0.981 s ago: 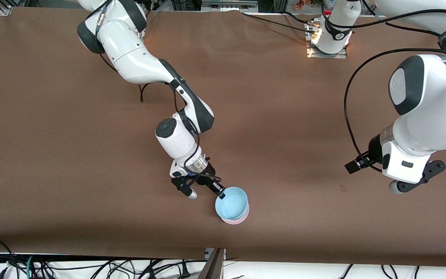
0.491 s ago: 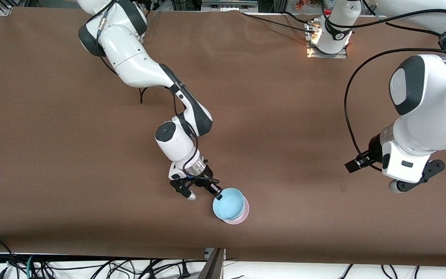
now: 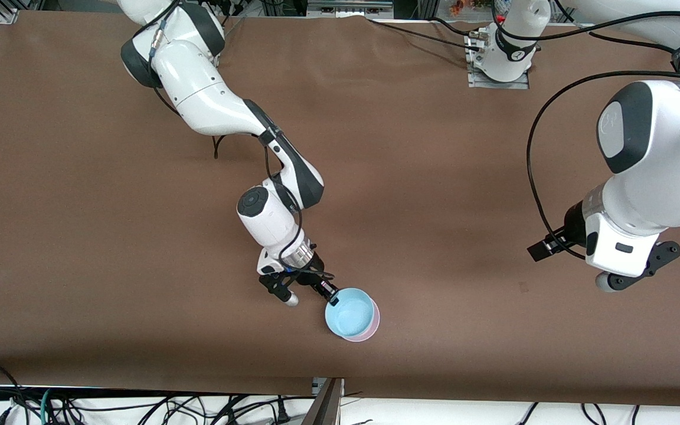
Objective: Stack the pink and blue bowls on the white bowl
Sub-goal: 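Open the right gripper to release the blue bowl on the stack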
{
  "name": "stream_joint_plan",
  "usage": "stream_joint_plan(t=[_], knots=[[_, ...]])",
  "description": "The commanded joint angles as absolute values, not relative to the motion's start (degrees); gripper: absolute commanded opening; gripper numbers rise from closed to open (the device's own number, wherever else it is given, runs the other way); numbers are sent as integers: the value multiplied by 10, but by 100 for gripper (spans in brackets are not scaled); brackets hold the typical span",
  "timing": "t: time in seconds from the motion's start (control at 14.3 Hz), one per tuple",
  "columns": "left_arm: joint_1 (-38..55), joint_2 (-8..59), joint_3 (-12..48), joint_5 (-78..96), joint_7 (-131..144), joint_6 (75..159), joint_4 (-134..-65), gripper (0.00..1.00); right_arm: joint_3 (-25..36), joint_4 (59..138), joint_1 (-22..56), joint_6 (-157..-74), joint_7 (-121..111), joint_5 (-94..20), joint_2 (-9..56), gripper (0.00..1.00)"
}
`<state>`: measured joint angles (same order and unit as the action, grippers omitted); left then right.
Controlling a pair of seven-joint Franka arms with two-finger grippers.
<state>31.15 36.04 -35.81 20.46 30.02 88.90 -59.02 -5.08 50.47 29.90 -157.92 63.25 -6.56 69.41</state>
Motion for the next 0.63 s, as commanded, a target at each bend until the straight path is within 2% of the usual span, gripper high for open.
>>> stream_joint_plan(t=[0.0, 0.07, 0.28, 0.35, 0.42, 0.56], knots=[[321, 338, -359, 202, 287, 888, -617, 83, -57, 480, 298, -1580, 620, -70, 705, 40], [321, 338, -359, 202, 287, 888, -617, 83, -58, 480, 297, -1579, 621, -70, 703, 41], [321, 338, -359, 202, 287, 888, -617, 83, -59, 479, 290, -1541, 622, -71, 684, 63], [321, 338, -359, 202, 287, 887, -617, 83, -62, 480, 283, -1507, 621, -72, 664, 75], [321, 338, -359, 202, 287, 888, -617, 83, -75, 480, 270, -1471, 618, -72, 644, 100], [319, 338, -358, 202, 287, 888, -617, 83, -84, 483, 242, -1382, 597, -70, 596, 100]])
